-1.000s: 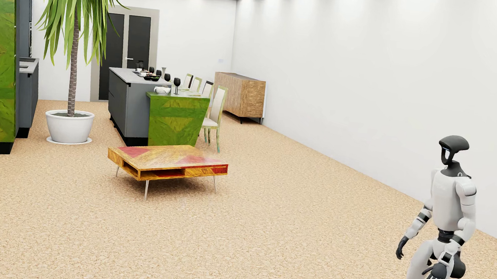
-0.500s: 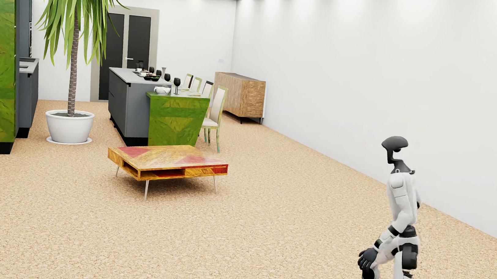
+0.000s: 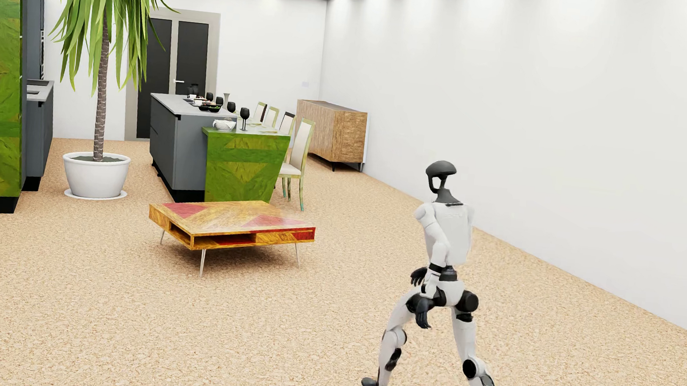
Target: Walk towards the coffeetable
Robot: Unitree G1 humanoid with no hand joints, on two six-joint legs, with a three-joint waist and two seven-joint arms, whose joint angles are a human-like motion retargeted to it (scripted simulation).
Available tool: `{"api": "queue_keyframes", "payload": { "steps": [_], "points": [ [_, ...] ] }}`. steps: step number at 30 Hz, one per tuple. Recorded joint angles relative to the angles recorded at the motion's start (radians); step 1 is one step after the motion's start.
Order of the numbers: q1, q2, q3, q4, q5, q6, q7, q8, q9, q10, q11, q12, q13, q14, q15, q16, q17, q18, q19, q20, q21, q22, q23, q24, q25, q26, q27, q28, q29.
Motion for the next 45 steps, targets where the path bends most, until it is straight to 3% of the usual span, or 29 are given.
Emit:
{"api": "queue_keyframes", "payload": {
  "steps": [1, 2, 4, 5, 7, 9, 11, 13, 14, 15, 16, 18, 19, 21, 23, 25, 26, 27, 28, 29, 30, 31, 32, 34, 37, 40, 42, 44, 45],
  "points": [
    [0.012, -0.046, 0.008, -0.013, -0.035, -0.009, 0.004, 0.021, 0.009, 0.141, 0.2, -0.015, 0.027, -0.04, 0.213, -0.021, 0.004, 0.088, 0.108, 0.005, -0.025, 0.016, 0.092, 0.004, 0.038, 0.007, 0.067, 0.014, -0.04],
    [0.047, -0.155, 0.01, -0.028, -0.077, -0.017, 0.006, 0.008, 0.021, 0.232, 0.458, -0.054, 0.064, -0.142, 0.382, -0.02, 0.012, 0.102, 0.179, -0.002, -0.056, 0.038, 0.178, 0.008, 0.068, 0.017, 0.136, 0.013, -0.074],
    [0.192, -0.464, -0.015, -0.067, -0.108, -0.029, 0.007, 0.003, 0.037, 0.218, 0.817, -0.181, 0.131, -0.269, 0.26, 0.025, 0.03, 0.089, 0.072, -0.053, -0.056, 0.071, 0.336, 0.037, 0.097, 0.018, 0.195, -0.004, -0.037],
    [0.286, -0.613, -0.038, -0.082, -0.098, -0.029, -0.004, -0.006, 0.035, 0.148, 0.849, -0.254, 0.169, -0.298, 0.219, 0.054, 0.029, 0.069, 0.067, -0.092, -0.004, 0.065, 0.377, 0.059, 0.093, 0.013, 0.189, 0.0, 0.057],
    [0.474, -0.823, -0.09, -0.106, -0.084, -0.017, -0.042, -0.057, 0.015, 0.009, 0.676, -0.349, 0.287, -0.336, 0.136, 0.101, -0.021, 0.053, 0.048, -0.161, 0.069, 0.04, 0.376, 0.079, 0.104, -0.068, 0.095, 0.041, 0.252],
    [0.633, -0.941, -0.139, -0.123, -0.078, -0.001, -0.063, -0.052, -0.007, -0.03, 0.324, -0.45, 0.455, -0.429, 0.132, 0.129, -0.067, 0.059, 0.029, -0.252, -0.03, -0.008, 0.268, 0.072, 0.158, -0.154, 0.071, 0.044, 0.314],
    [0.782, -0.958, -0.182, -0.115, -0.1, 0.004, -0.097, -0.035, -0.025, -0.038, -0.156, -0.527, 0.627, -0.511, 0.154, 0.165, -0.064, 0.04, 0.049, -0.324, -0.223, -0.11, 0.12, 0.038, 0.164, -0.225, 0.073, 0.05, 0.203],
    [0.9, -0.927, -0.222, -0.077, -0.14, -0.002, -0.142, -0.163, -0.036, 0.043, -0.296, -0.52, 0.735, -0.478, 0.138, 0.176, 0.026, -0.005, 0.048, -0.319, -0.395, -0.22, 0.045, -0.064, 0.128, -0.263, 0.099, 0.118, -0.029],
    [0.905, -0.936, -0.241, -0.028, -0.131, 0.004, -0.156, -0.185, -0.034, 0.179, -0.154, -0.486, 0.749, -0.347, 0.277, 0.19, 0.087, -0.034, -0.073, -0.303, -0.435, -0.26, 0.052, -0.12, 0.111, -0.265, 0.131, 0.149, -0.113],
    [0.849, -0.93, -0.249, 0.01, -0.123, 0.015, -0.184, -0.213, -0.028, 0.409, 0.004, -0.443, 0.735, -0.103, 0.297, 0.205, 0.131, -0.056, -0.142, -0.284, -0.439, -0.282, 0.084, -0.155, 0.099, -0.253, 0.165, 0.166, -0.132],
    [0.745, -0.902, -0.249, 0.078, -0.107, 0.03, -0.164, -0.235, -0.02, 0.654, 0.12, -0.403, 0.694, 0.097, 0.199, 0.21, 0.149, -0.091, -0.129, -0.265, -0.407, -0.278, 0.134, -0.164, 0.087, -0.222, 0.181, 0.172, -0.076],
    [0.507, -0.76, -0.211, 0.164, -0.026, 0.065, -0.138, -0.256, -0.013, 0.935, 0.141, -0.367, 0.565, -0.003, 0.054, 0.196, 0.128, 0.034, -0.12, -0.242, -0.281, -0.171, 0.225, -0.13, 0.044, -0.12, 0.156, 0.161, 0.131],
    [0.411, -0.659, -0.185, 0.171, 0.024, 0.075, -0.102, -0.24, -0.017, 0.932, 0.074, -0.354, 0.49, -0.082, 0.022, 0.181, 0.105, 0.037, -0.113, -0.236, -0.211, -0.083, 0.246, -0.105, 0.008, -0.062, 0.127, 0.134, 0.187],
    [0.264, -0.464, -0.136, 0.137, 0.104, 0.078, -0.033, -0.167, -0.033, 0.742, -0.045, -0.3, 0.336, -0.179, -0.039, 0.157, 0.057, 0.025, -0.098, -0.235, -0.073, 0.064, 0.238, -0.052, -0.083, 0.039, 0.072, 0.009, 0.187],
    [0.168, -0.319, -0.091, 0.101, 0.142, 0.069, -0.003, -0.09, -0.051, 0.381, -0.06, -0.188, 0.171, -0.182, -0.147, 0.165, 0.034, 0.006, -0.097, -0.226, 0.048, 0.105, 0.172, -0.008, -0.138, 0.037, 0.012, -0.157, 0.154],
    [0.18, -0.173, -0.051, 0.044, 0.136, 0.062, -0.114, 0.025, -0.066, -0.14, -0.062, -0.058, 0.066, -0.136, -0.27, 0.124, 0.036, -0.064, -0.083, -0.149, 0.052, 0.07, 0.04, -0.005, -0.092, 0.023, -0.048, -0.172, 0.091],
    [0.187, -0.088, -0.037, 0.058, 0.127, 0.066, -0.112, 0.057, -0.071, -0.245, -0.032, 0.006, 0.063, -0.197, -0.319, 0.09, 0.047, -0.113, -0.074, -0.095, 0.011, 0.06, -0.035, -0.018, -0.029, 0.031, -0.081, -0.121, 0.033],
    [0.197, -0.038, -0.027, 0.077, 0.098, 0.073, -0.038, 0.049, -0.073, -0.205, 0.05, 0.048, 0.085, -0.096, -0.299, 0.054, 0.047, -0.121, -0.068, -0.058, -0.036, 0.069, -0.108, -0.026, 0.037, 0.043, -0.114, -0.074, -0.025],
    [0.161, -0.042, -0.018, 0.062, 0.044, 0.071, -0.032, 0.035, -0.066, -0.013, 0.224, 0.065, 0.117, 0.091, -0.184, 0.023, 0.029, -0.023, -0.021, -0.049, -0.078, 0.098, -0.174, -0.019, 0.082, 0.059, -0.134, -0.054, -0.069],
    [0.131, -0.102, -0.016, 0.052, -0.007, 0.063, -0.011, 0.026, -0.053, 0.196, 0.472, 0.059, 0.155, -0.007, 0.006, 0.013, 0.017, 0.038, 0.065, -0.061, -0.122, 0.134, -0.218, 0.006, 0.099, 0.077, -0.133, -0.06, -0.103],
    [0.141, -0.216, -0.017, 0.045, -0.062, 0.051, 0.006, 0.017, -0.039, 0.322, 0.727, 0.031, 0.189, -0.118, 0.134, 0.019, 0.029, 0.06, 0.122, -0.078, -0.164, 0.155, -0.223, 0.037, 0.102, 0.089, -0.106, -0.08, -0.136],
    [0.192, -0.353, -0.026, 0.037, -0.149, 0.036, 0.027, -0.002, -0.028, 0.344, 0.9, -0.012, 0.204, -0.185, 0.11, 0.033, 0.056, 0.053, 0.095, -0.091, -0.185, 0.147, -0.178, 0.067, 0.098, 0.088, -0.049, -0.09, -0.163],
    [0.263, -0.484, -0.045, 0.021, -0.21, 0.02, 0.044, -0.023, -0.021, 0.301, 0.97, -0.057, 0.199, -0.211, 0.084, 0.048, 0.07, 0.049, -0.011, -0.096, -0.166, 0.107, -0.092, 0.094, 0.086, 0.067, 0.025, -0.069, -0.152],
    [0.399, -0.654, -0.089, -0.021, -0.222, 0.001, 0.04, -0.108, -0.02, 0.193, 0.857, -0.139, 0.195, -0.213, 0.04, 0.084, 0.028, 0.053, -0.121, -0.107, -0.031, -0.006, 0.11, 0.118, 0.033, -0.04, 0.109, 0.054, 0.032],
    [0.567, -0.743, -0.121, -0.073, -0.13, 0.001, -0.01, -0.095, -0.036, 0.138, 0.311, -0.267, 0.3, -0.339, 0.066, 0.144, -0.074, 0.06, -0.002, -0.175, 0.066, -0.146, 0.263, 0.0, 0.03, -0.213, 0.094, 0.106, 0.254],
    [0.603, -0.708, -0.131, -0.063, -0.163, -0.005, -0.1, -0.147, -0.043, 0.344, -0.034, -0.385, 0.479, -0.532, 0.302, 0.202, -0.078, 0.02, -0.035, -0.223, 0.014, -0.291, 0.258, -0.111, 0.07, -0.281, 0.115, 0.082, 0.158],
    [0.501, -0.691, -0.142, -0.029, -0.173, 0.016, -0.184, -0.218, -0.031, 0.654, 0.139, -0.425, 0.52, -0.382, 0.166, 0.201, -0.006, -0.025, -0.038, -0.21, -0.046, -0.321, 0.31, -0.135, 0.127, -0.282, 0.149, 0.162, 0.05],
    [0.43, -0.605, -0.156, 0.041, -0.155, 0.039, -0.166, -0.26, -0.038, 0.756, 0.091, -0.454, 0.465, -0.282, 0.129, 0.14, 0.021, -0.151, -0.022, -0.189, 0.004, -0.189, 0.378, -0.12, 0.108, -0.179, 0.186, 0.214, 0.131],
    [0.414, -0.551, -0.16, 0.089, -0.137, 0.047, -0.131, -0.279, -0.046, 0.726, 0.023, -0.475, 0.432, -0.319, 0.135, 0.134, 0.018, -0.092, -0.016, -0.211, 0.049, -0.098, 0.367, -0.079, 0.073, -0.108, 0.176, 0.158, 0.189]
  ]
}}
